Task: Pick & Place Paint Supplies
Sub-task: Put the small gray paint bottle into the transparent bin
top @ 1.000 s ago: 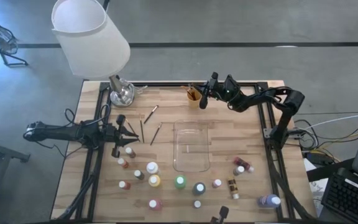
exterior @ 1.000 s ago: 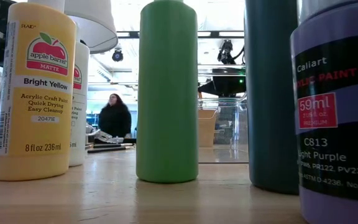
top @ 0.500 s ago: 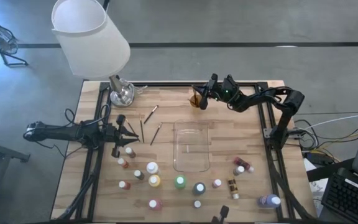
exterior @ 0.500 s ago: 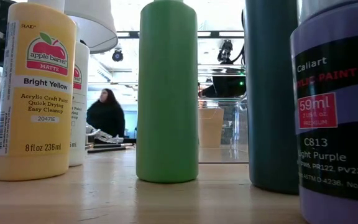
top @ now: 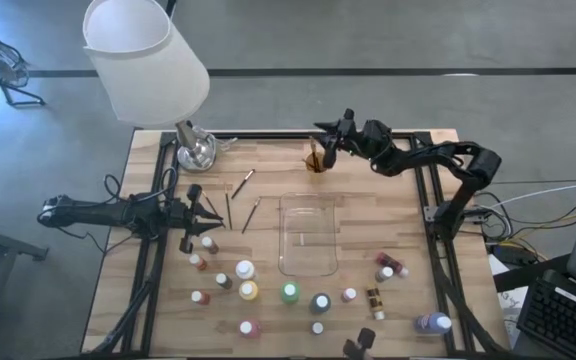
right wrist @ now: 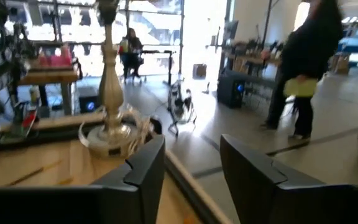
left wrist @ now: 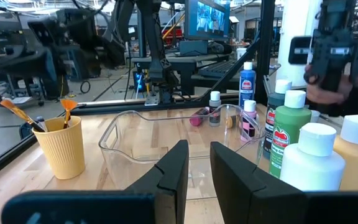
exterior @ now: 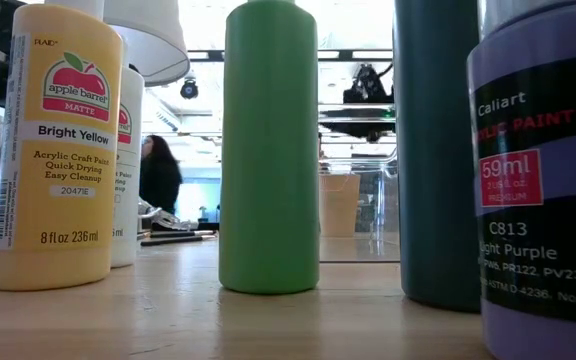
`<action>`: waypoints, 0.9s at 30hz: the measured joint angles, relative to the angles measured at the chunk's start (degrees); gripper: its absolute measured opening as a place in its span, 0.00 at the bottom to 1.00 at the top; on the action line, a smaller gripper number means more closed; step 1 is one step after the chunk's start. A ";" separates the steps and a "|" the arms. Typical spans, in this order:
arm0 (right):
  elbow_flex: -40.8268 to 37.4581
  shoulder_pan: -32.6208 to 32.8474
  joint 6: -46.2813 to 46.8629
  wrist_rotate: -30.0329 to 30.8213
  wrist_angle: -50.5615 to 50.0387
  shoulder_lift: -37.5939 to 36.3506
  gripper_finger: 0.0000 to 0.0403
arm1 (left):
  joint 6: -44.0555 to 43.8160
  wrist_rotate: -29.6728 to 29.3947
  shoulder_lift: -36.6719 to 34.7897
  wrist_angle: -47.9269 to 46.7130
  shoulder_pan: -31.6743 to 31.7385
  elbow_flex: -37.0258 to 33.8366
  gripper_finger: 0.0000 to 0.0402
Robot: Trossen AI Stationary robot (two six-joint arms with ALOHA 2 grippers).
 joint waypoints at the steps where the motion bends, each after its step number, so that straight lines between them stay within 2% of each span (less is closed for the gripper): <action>1: 0.63 -0.25 0.02 0.02 -1.20 -0.82 0.40 | 0.00 0.00 0.01 -0.01 -0.01 0.00 0.18; 4: 3.51 -0.57 -0.22 0.02 -7.67 -3.58 0.43 | 0.00 0.00 0.01 0.01 0.00 0.00 0.18; 8: 8.89 -0.72 -4.07 0.00 -22.07 -7.11 0.47 | 0.00 0.00 0.01 -0.01 -0.01 0.00 0.18; 13: 18.31 -0.72 -8.46 2.81 -46.44 -10.84 0.49 | 0.00 0.00 0.01 0.01 -0.02 0.00 0.18; 17: 28.12 -0.72 -9.96 5.92 -71.89 -12.50 0.46 | -0.02 0.00 0.01 0.03 -0.02 0.00 0.18; 20: 33.53 -0.72 -10.47 6.03 -86.18 -13.25 0.43 | 0.00 0.00 0.01 0.01 -0.02 0.00 0.18; 24: 36.53 -0.56 -9.00 6.03 -98.02 -14.47 0.39 | 0.00 0.00 0.01 -0.01 -0.02 0.00 0.18; 27: 36.24 -0.22 -8.21 6.03 -103.35 -16.20 0.37 | 0.00 0.00 0.01 -0.01 -0.01 0.00 0.18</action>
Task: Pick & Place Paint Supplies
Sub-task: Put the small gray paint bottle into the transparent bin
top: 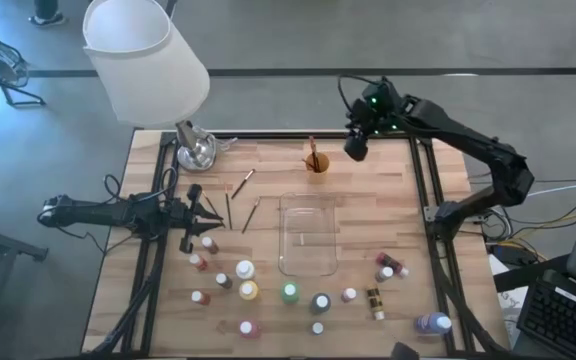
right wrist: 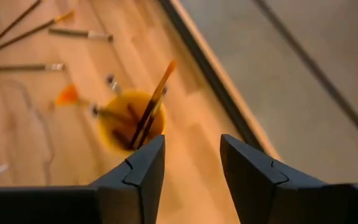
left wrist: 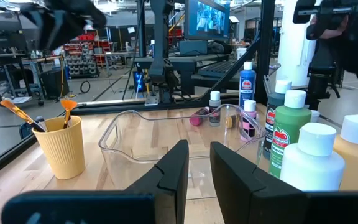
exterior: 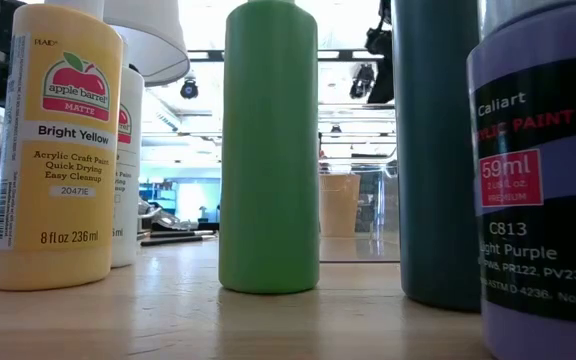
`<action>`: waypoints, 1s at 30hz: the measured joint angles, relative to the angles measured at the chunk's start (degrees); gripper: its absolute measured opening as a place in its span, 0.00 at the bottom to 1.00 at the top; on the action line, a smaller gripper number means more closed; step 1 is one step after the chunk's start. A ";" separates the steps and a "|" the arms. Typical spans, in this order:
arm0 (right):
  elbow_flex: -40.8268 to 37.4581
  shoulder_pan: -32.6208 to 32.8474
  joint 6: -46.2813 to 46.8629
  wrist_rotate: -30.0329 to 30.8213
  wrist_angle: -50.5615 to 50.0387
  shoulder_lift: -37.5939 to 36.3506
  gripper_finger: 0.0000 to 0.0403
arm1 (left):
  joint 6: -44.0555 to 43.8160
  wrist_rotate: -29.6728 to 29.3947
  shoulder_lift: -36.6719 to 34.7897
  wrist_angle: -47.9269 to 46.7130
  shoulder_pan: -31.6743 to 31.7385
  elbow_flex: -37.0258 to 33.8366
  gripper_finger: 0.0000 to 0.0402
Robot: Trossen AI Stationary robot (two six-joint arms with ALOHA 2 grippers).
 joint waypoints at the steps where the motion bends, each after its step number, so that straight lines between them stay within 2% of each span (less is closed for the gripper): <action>1: -0.34 0.40 0.55 0.02 -1.31 -0.72 0.36 | -0.01 0.00 0.00 0.01 -0.01 0.00 0.18; 7: -3.62 3.25 4.00 -0.02 -4.04 -6.22 0.33 | 0.00 0.00 0.00 0.01 0.01 0.00 0.18; 11: -5.15 6.42 5.64 0.15 -4.03 -9.95 0.35 | 0.00 0.00 0.00 0.00 0.01 0.00 0.18; 15: -6.59 9.30 8.20 3.42 -4.74 -13.06 0.39 | 0.00 0.00 0.00 0.02 0.01 0.00 0.18; 22: -9.87 12.69 12.78 5.63 -8.66 -17.20 0.45 | 0.00 0.00 0.00 0.02 0.00 0.00 0.18; 28: -14.03 12.72 14.65 12.91 -8.68 -19.23 0.46 | 0.00 0.00 0.00 0.00 -0.01 0.00 0.18; 30: -16.02 12.25 14.79 13.24 -9.28 -19.96 0.45 | -0.01 0.00 0.00 0.02 0.01 0.00 0.18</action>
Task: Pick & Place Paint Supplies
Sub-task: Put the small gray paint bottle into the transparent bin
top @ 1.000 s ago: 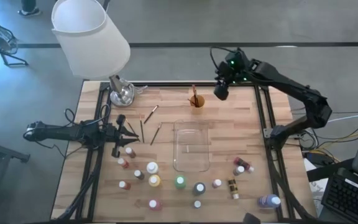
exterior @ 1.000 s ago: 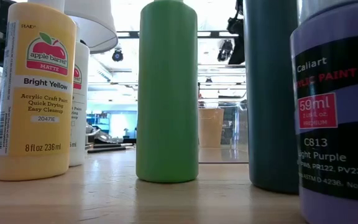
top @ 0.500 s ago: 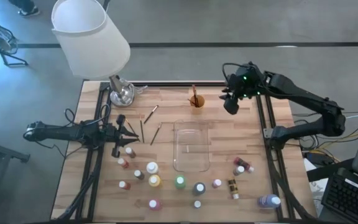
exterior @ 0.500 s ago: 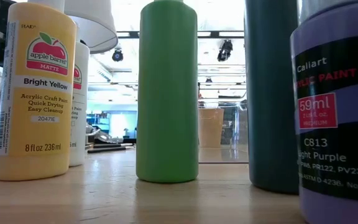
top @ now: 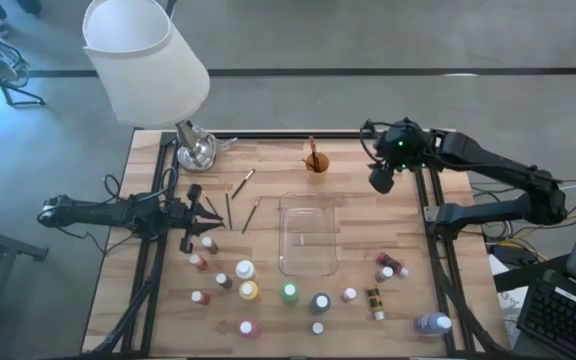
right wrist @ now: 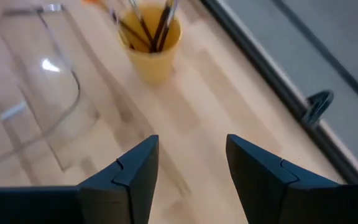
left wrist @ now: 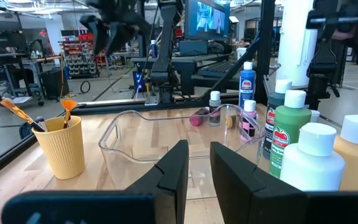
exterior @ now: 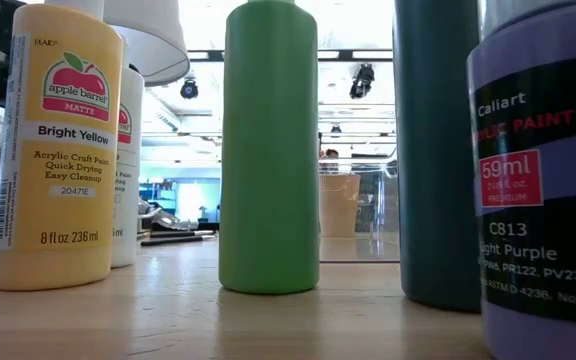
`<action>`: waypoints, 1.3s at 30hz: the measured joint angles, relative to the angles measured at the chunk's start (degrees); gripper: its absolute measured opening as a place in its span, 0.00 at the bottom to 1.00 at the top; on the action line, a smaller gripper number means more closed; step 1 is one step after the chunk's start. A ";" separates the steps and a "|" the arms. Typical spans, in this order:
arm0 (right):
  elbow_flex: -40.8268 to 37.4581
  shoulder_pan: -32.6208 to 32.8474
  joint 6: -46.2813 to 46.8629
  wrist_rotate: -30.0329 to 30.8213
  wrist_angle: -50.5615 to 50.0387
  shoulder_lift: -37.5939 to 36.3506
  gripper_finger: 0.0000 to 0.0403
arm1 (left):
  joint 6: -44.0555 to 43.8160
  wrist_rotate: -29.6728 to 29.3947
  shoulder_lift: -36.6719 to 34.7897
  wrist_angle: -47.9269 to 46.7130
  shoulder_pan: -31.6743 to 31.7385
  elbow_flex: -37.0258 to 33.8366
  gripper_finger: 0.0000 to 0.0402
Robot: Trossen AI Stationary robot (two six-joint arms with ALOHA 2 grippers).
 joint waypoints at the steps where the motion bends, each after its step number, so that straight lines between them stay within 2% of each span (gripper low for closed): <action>1: -0.97 -0.05 0.39 -0.46 -0.39 -0.37 0.44 | 0.00 -0.01 0.00 -0.01 -0.01 0.00 0.18; 9: -9.22 2.58 3.76 -5.55 -0.68 -4.94 0.35 | 0.01 -0.01 0.00 -0.01 -0.02 0.00 0.18; 27: -18.44 2.83 0.08 -1.83 6.90 -11.59 0.15 | 0.00 -0.02 0.00 -0.01 0.00 0.00 0.18; 30: -19.06 3.07 0.79 -5.29 7.41 -12.68 0.12 | 0.01 -0.01 0.00 -0.01 -0.02 0.00 0.18; 34: -19.01 5.10 5.02 -19.45 10.47 -14.23 0.09 | 0.01 0.00 0.00 0.00 -0.02 0.00 0.18; 35: -18.65 6.22 6.63 -21.30 10.57 -14.42 0.09 | 0.00 0.00 -0.01 -0.02 -0.01 0.00 0.18; 37: -17.73 9.22 9.53 -21.08 10.02 -14.72 0.08 | 0.01 0.00 0.00 -0.02 -0.02 0.00 0.18; 39: -16.65 12.61 12.41 -17.85 7.21 -14.71 0.07 | 0.01 0.00 0.00 -0.01 0.00 0.00 0.18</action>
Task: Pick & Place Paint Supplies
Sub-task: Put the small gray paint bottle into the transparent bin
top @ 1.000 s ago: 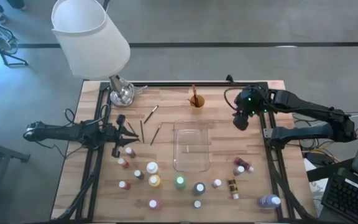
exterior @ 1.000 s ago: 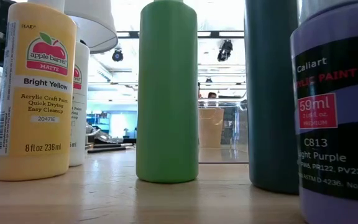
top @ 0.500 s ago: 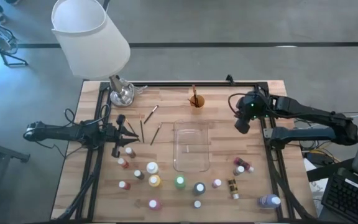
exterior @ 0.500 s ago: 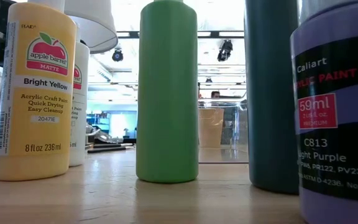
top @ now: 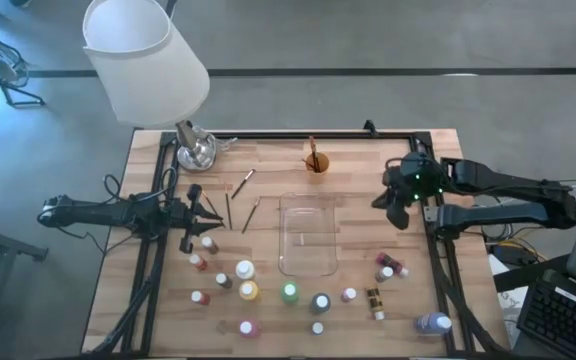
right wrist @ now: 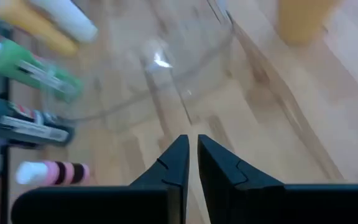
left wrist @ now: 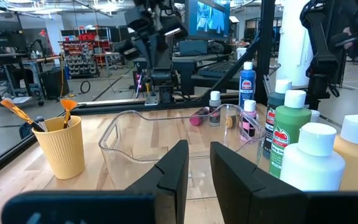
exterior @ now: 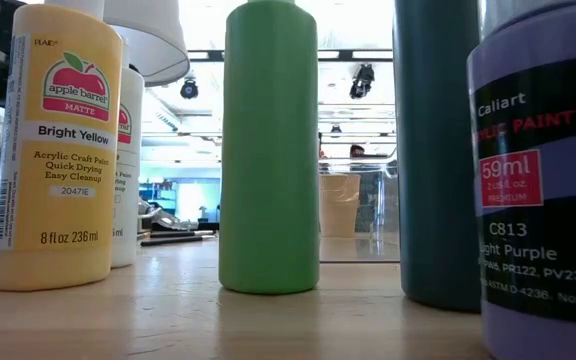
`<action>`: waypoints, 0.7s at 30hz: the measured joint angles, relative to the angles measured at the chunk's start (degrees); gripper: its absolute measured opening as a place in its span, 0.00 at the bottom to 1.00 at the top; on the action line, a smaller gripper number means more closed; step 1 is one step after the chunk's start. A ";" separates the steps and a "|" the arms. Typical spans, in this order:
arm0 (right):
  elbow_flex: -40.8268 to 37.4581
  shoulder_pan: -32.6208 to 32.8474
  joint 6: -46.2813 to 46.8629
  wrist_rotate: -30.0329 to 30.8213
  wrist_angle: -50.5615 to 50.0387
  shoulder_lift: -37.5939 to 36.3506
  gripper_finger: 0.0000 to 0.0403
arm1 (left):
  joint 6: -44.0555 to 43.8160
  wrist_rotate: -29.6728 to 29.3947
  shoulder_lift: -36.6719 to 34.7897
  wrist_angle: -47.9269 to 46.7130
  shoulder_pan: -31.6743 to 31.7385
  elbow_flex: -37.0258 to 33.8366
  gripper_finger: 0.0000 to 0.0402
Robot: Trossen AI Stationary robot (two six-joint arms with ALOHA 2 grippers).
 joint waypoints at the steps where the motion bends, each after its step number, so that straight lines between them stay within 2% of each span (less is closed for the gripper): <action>1: 0.56 1.81 1.99 1.97 -1.66 0.11 0.07 | -0.01 -0.02 0.00 -0.01 -0.01 0.00 0.18; 11: 5.62 23.37 25.82 15.44 -13.76 2.24 0.03 | -0.01 0.00 0.02 0.00 0.00 0.00 0.18; 21: 5.92 39.27 43.51 16.93 -16.76 6.52 0.03 | 0.00 -0.01 0.07 0.01 0.00 0.00 0.18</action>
